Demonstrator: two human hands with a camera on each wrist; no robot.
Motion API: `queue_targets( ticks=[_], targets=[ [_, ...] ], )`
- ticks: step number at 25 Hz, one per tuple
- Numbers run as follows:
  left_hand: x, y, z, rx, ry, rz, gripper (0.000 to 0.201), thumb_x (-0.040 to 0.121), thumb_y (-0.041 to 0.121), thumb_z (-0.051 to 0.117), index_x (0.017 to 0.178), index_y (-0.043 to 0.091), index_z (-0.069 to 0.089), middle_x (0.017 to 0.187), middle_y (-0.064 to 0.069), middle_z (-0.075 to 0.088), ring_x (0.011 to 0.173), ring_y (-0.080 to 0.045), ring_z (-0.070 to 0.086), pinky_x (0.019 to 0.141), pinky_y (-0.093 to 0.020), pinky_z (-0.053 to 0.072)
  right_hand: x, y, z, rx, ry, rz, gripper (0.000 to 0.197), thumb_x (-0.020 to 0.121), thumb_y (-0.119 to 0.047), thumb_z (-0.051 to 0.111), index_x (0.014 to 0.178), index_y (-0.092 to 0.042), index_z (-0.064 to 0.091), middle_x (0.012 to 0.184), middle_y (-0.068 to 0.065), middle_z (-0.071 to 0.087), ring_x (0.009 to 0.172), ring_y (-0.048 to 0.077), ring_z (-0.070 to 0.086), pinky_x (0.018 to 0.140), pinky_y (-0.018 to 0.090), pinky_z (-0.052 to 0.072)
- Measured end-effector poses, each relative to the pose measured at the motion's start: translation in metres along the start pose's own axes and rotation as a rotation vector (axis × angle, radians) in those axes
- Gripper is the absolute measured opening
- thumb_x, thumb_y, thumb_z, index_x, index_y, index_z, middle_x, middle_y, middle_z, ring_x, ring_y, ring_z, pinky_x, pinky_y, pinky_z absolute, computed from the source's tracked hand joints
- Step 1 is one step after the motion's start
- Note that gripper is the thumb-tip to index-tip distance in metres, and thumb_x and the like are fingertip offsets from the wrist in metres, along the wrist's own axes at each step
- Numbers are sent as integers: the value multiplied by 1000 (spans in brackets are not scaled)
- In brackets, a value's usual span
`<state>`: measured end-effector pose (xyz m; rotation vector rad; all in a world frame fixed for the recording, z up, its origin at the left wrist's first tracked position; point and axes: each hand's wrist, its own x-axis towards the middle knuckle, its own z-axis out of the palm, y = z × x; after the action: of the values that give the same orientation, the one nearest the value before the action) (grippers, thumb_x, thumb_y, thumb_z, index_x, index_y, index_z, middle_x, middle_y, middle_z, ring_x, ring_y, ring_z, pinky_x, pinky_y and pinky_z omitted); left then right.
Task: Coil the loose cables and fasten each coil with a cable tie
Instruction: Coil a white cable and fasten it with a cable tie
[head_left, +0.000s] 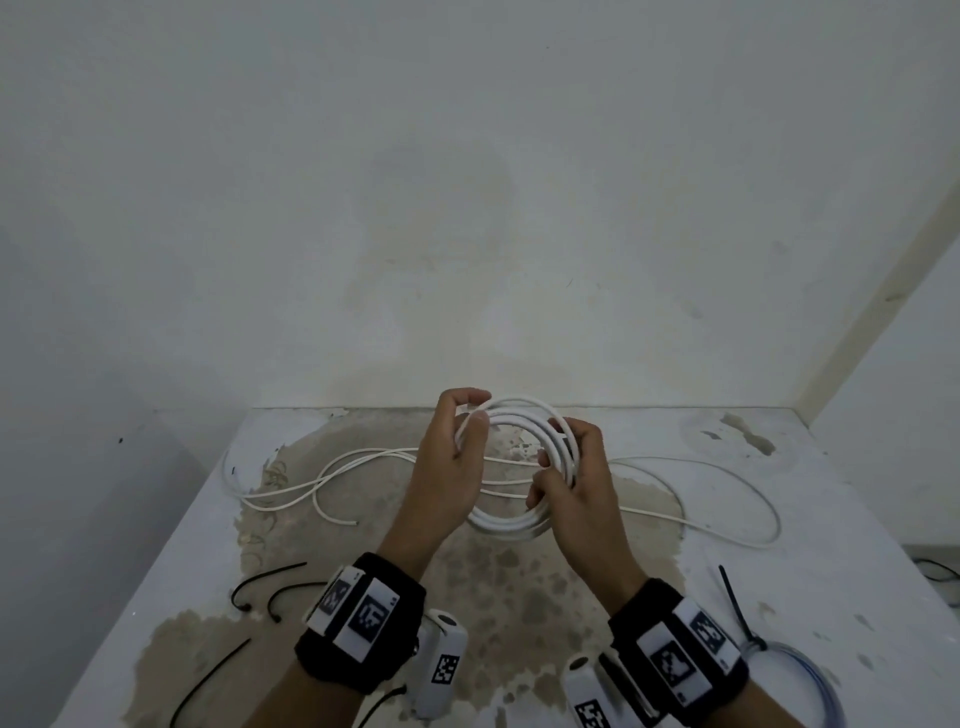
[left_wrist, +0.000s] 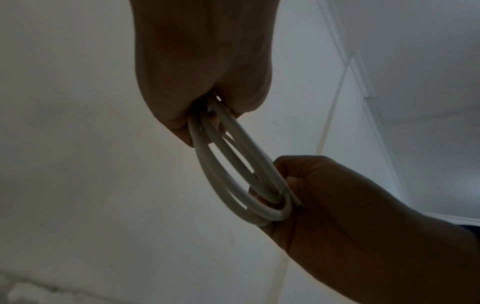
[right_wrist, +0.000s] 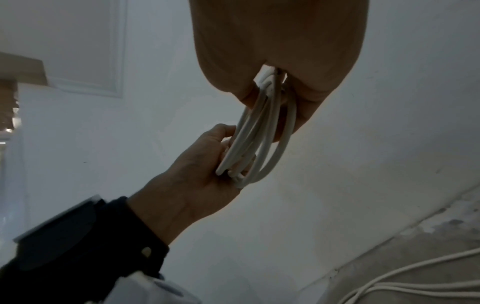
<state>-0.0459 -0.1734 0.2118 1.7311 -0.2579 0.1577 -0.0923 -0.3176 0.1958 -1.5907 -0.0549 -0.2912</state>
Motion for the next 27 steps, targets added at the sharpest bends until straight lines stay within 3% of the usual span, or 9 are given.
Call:
queue_targets(
  ticks=[5, 8, 10, 13, 17, 19, 21, 24, 27],
  targets=[
    [-8, 5, -3, 38, -137, 17, 40, 103, 11, 40, 138, 31, 39, 100, -2, 63, 64, -12, 60, 62, -22, 50, 7, -4, -8, 80, 40, 39, 56, 100, 8, 35, 138, -31, 45, 72, -3, 53, 55, 13, 48, 56, 32, 53],
    [-7, 5, -1, 314, -130, 94, 68, 96, 23, 56, 150, 37, 18, 128, 9, 43, 89, 1, 58, 73, -9, 46, 5, -7, -10, 84, 4, 38, 58, 99, 10, 33, 133, -35, 49, 65, -8, 52, 56, 15, 46, 56, 35, 52],
    [-3, 6, 2, 431, -135, 141, 74, 96, 30, 56, 153, 39, 8, 123, 10, 42, 83, -1, 55, 73, -11, 45, 3, -8, -8, 80, -16, 37, 58, 97, 12, 35, 130, -33, 51, 72, 2, 53, 59, 18, 48, 57, 29, 52],
    [2, 4, -2, 448, -219, 191, 67, 102, 13, 39, 154, 41, 7, 114, -3, 57, 72, -8, 53, 67, -23, 43, 4, -10, -12, 12, -1, 16, 54, 95, 12, 40, 128, -29, 51, 85, 7, 57, 60, 12, 52, 58, 22, 50],
    [-1, 6, 0, 586, -287, 230, 76, 99, 9, 44, 154, 40, 2, 128, -7, 47, 73, -21, 51, 59, -19, 39, 8, -3, -16, -64, -40, -23, 47, 99, 2, 39, 135, -27, 50, 71, -13, 56, 57, 5, 50, 57, 22, 45],
    [-1, 7, 3, 778, -142, 306, 79, 92, 20, 57, 155, 35, 11, 128, -4, 38, 79, -13, 49, 65, -23, 43, 8, -4, -14, -120, -73, -72, 45, 98, 1, 40, 133, -23, 53, 77, -21, 57, 63, -2, 54, 61, 13, 42],
    [2, 8, 4, 942, -32, 382, 62, 86, 28, 63, 143, 28, 40, 130, -7, 39, 96, -20, 51, 76, -33, 47, 8, -7, -13, -120, -102, -82, 45, 97, 7, 41, 130, -20, 56, 77, -23, 60, 59, 0, 53, 57, 14, 42],
    [7, 8, 2, 1021, -24, 451, 22, 89, 35, 51, 101, 17, 56, 102, -5, 57, 82, -26, 58, 63, -34, 43, 8, -8, -13, -148, -84, -131, 42, 92, 2, 45, 126, -20, 58, 82, -21, 62, 59, 4, 53, 57, 19, 42],
    [7, 7, 2, 864, -141, 353, 18, 93, 36, 51, 96, 18, 54, 74, 1, 61, 64, -25, 57, 54, -33, 40, 8, -5, -17, -290, -94, -192, 36, 97, -3, 49, 126, -23, 56, 86, -10, 66, 65, 19, 58, 61, 37, 50]
  ],
)
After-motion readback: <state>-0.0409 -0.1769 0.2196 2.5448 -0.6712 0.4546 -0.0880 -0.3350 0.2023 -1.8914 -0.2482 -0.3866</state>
